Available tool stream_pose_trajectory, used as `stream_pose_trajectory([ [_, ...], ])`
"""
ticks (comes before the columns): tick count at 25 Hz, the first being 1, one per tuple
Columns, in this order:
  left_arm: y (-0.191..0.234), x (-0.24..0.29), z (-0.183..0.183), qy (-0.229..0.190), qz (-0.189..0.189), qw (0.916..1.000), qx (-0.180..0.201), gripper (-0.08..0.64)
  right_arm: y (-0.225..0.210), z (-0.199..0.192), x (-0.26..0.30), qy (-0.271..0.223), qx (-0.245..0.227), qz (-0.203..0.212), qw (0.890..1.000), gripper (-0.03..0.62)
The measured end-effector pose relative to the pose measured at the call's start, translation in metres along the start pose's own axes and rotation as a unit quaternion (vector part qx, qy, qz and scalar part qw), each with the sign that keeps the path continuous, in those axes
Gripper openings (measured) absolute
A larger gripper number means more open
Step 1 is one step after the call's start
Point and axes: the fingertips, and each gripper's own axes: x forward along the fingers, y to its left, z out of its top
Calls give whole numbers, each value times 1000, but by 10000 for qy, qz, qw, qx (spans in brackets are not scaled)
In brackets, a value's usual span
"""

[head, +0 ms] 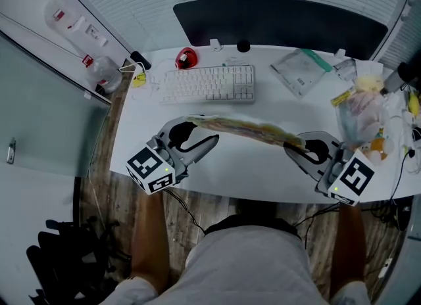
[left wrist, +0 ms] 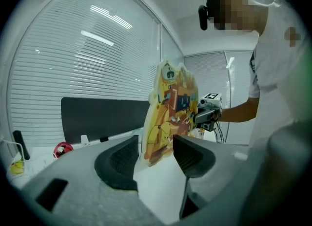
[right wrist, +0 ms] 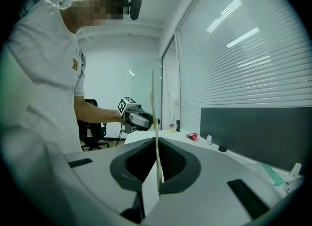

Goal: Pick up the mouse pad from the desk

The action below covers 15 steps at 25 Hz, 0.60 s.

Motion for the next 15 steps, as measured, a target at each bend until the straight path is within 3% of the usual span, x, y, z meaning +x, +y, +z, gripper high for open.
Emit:
stream_pose_trajectory([
  [7,-4,2,-1,-147,-81,9997,-158,224,3,2,-4,1,-37,26,10000,17],
  [15,-21,0,4,-357,-219,9990,-149,66,-7,-1,-6,-99,91,-386,9992,17],
])
